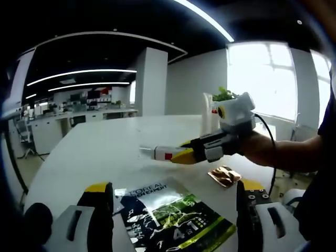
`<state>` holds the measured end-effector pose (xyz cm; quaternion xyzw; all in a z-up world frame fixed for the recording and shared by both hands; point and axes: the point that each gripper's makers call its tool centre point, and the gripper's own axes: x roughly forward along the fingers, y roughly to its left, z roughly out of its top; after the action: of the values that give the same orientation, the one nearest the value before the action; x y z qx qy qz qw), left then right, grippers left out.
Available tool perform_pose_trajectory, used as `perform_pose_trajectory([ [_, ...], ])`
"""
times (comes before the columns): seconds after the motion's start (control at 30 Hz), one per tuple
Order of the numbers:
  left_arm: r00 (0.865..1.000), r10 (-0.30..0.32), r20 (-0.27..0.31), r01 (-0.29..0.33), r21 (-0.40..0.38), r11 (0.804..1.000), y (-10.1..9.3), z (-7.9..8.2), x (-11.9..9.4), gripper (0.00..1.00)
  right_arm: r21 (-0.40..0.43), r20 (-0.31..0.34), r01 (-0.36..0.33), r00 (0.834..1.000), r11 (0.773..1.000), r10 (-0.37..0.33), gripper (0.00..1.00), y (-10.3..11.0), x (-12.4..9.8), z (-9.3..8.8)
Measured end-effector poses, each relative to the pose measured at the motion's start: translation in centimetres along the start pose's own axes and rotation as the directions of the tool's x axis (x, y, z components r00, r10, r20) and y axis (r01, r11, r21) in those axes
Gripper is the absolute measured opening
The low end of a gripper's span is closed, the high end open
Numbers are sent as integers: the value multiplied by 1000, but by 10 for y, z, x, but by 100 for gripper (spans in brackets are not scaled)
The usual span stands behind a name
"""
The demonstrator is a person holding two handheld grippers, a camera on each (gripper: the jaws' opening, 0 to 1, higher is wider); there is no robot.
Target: Arrange the skincare products in the storage area until every visible bottle or jar stands upright without overlapping.
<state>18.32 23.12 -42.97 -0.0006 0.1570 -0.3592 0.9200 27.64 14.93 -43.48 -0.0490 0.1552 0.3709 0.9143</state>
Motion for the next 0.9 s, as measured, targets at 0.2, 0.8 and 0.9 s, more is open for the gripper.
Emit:
perform_pose_trajectory([
  [0.2, 1000, -10, -2, 10, -8, 1000, -1, 1, 3, 99, 30, 30, -6, 1000, 1000, 5, 21, -1, -7, 6],
  [0.8, 998, -50, 36, 53, -102, 993, -8, 6, 8, 99, 88, 123, -35, 992, 996, 24, 21, 10, -35, 17],
  [0.9, 997, -65, 50, 71, -133, 989, -11, 8, 9, 99, 106, 139, -48, 990, 993, 33, 21, 11, -40, 20],
])
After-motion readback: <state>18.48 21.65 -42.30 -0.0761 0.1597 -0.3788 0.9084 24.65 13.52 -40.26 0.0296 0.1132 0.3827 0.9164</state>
